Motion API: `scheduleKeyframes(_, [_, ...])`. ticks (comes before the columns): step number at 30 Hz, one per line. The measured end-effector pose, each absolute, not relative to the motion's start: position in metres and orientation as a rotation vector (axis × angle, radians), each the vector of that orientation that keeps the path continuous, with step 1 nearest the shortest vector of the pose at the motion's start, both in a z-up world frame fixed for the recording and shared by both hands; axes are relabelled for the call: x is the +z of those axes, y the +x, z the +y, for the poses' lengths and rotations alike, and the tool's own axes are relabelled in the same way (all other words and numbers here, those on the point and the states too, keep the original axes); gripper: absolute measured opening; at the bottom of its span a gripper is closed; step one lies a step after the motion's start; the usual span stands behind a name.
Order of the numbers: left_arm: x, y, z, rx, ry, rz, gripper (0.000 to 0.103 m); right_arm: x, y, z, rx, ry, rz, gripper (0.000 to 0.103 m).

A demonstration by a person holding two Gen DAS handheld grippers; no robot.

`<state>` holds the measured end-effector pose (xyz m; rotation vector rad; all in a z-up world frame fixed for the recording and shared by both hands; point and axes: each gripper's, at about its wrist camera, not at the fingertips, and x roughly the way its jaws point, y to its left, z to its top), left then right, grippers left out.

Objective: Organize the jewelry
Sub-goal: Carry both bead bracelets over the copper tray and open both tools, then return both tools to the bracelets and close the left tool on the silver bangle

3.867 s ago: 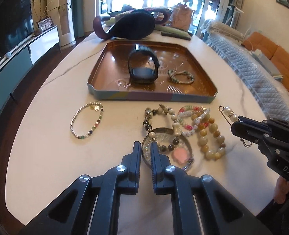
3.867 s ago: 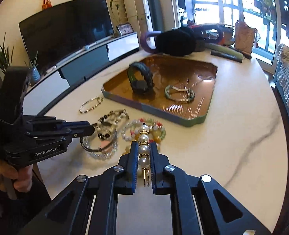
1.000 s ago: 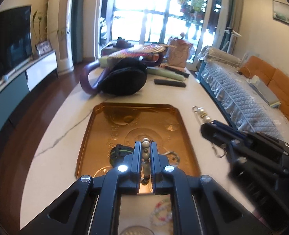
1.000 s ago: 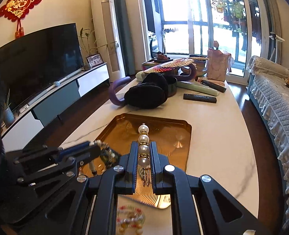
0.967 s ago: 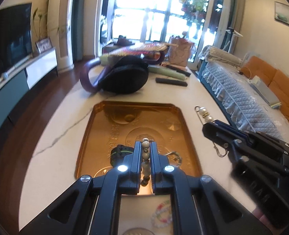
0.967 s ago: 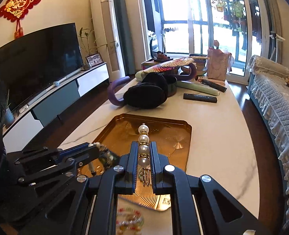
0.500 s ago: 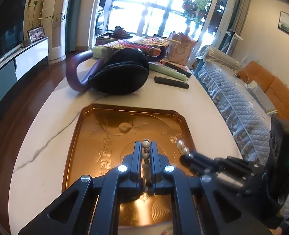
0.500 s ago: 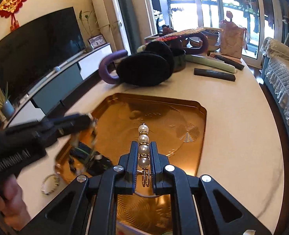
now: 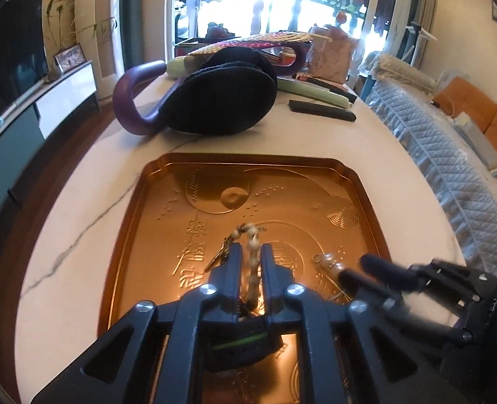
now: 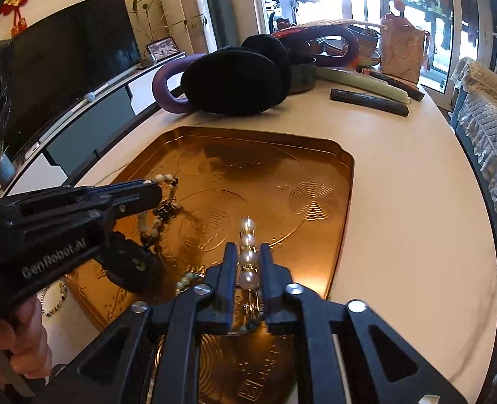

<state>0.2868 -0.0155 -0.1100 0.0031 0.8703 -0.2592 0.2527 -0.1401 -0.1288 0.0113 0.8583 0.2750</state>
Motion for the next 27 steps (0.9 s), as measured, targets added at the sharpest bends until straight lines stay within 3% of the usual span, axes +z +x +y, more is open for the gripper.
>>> scheduleKeyframes(1, [-0.108,0.284,-0.016,-0.258,0.004,0.869,0.026,-0.127,0.25,-0.138,0.275,0.003,0.847,0.042])
scheduleKeyframes(2, [-0.106,0.282,-0.016,-0.253,0.004,0.861,0.043,-0.125,0.249,-0.137,0.277,-0.002,0.839,0.057])
scheduleKeyframes(3, [-0.1,0.276,-0.016,-0.243,0.006,0.843,0.063,-0.123,0.246,-0.135,0.277,-0.007,0.829,0.062])
scheduleKeyframes(5, [-0.09,0.267,-0.015,-0.234,0.011,0.802,0.077,-0.12,0.241,-0.134,0.271,-0.004,0.823,0.064])
scheduleKeyframes(10, [-0.075,0.238,-0.011,-0.232,0.038,0.762,0.084,-0.113,0.223,-0.133,0.262,0.028,0.815,0.068])
scheduleKeyframes(20, [-0.067,0.164,0.017,-0.228,0.006,0.764,0.084,-0.105,0.152,-0.138,0.259,0.061,0.794,0.069])
scheduleKeyframes(27, [-0.091,0.116,0.05,-0.176,-0.064,0.805,0.084,-0.117,0.1,-0.146,0.233,0.062,0.813,0.069])
